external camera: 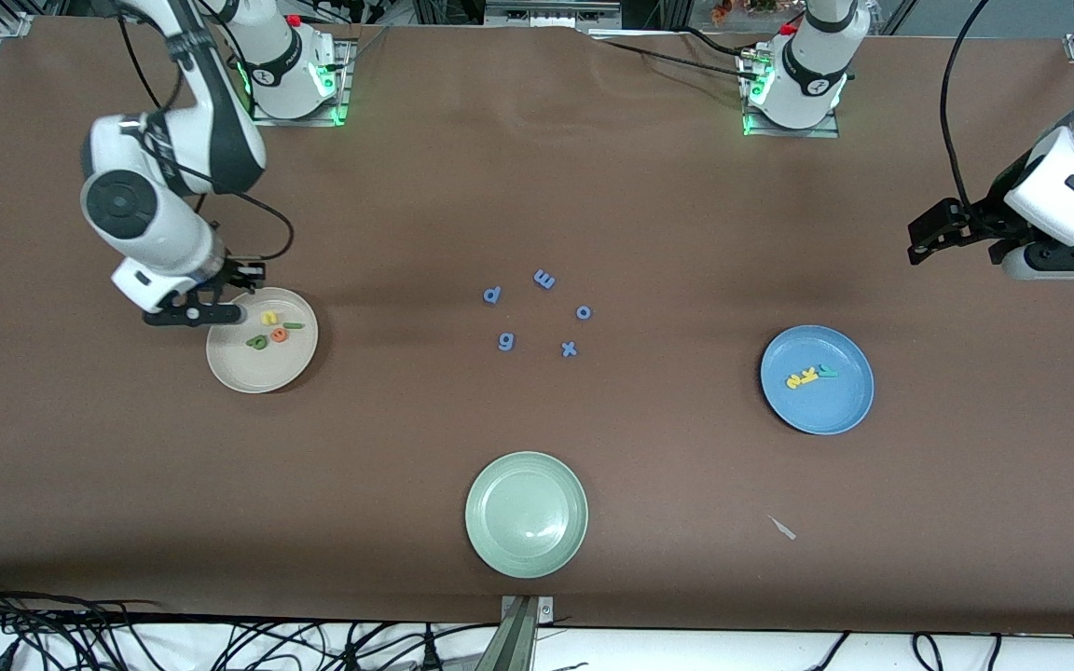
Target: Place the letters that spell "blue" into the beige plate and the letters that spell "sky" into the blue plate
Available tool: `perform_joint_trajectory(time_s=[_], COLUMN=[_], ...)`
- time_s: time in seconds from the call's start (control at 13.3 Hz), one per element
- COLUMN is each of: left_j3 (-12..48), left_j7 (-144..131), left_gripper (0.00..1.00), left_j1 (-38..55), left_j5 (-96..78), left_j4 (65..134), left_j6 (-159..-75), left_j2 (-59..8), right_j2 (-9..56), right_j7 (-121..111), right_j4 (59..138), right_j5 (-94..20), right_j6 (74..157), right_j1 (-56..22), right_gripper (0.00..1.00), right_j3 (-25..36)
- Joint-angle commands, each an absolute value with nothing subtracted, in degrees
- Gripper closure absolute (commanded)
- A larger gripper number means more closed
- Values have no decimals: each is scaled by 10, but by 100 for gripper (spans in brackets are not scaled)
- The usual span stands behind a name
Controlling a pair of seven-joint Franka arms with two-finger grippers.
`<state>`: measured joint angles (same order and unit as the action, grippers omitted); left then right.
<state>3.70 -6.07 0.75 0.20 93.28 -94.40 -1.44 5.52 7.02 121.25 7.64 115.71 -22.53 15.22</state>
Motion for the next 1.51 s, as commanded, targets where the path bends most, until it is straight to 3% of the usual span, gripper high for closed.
perform_joint_trajectory(time_s=[0.0, 0.08, 0.3, 0.91, 0.98, 1.13, 1.21, 1.43], left_j3=[34, 34, 34, 34, 34, 34, 34, 34], left_j7=[-59, -59, -59, -55, -54, -53, -53, -53], left_gripper=[0, 0, 0, 0, 0, 0, 0, 0], left_j1=[10, 12, 14, 14, 14, 13, 13, 13], left_j5=[-7, -7, -7, -6, -6, -6, -6, -6], left_j4=[930, 928, 925, 922, 921, 920, 920, 920], left_j6=[-935, -935, -935, -933, -933, -932, -930, -923], left_j2=[-9, -9, -9, -9, -9, -9, -8, -9], right_j2=[52, 55, 57, 86, 86, 84, 83, 98], right_j7=[35, 35, 33, -3, -4, -2, 3, -3], right_j4=[1070, 1026, 957, 916, 916, 915, 909, 877], right_j5=[31, 30, 30, 26, 25, 26, 33, 33], right_j6=[976, 932, 900, 903, 904, 904, 899, 877], right_j1=[-228, -227, -227, -228, -198, -46, -21, -17], right_gripper=[0, 0, 0, 0, 0, 0, 0, 0], right_j3=[162, 164, 173, 164, 130, -19, -44, -42])
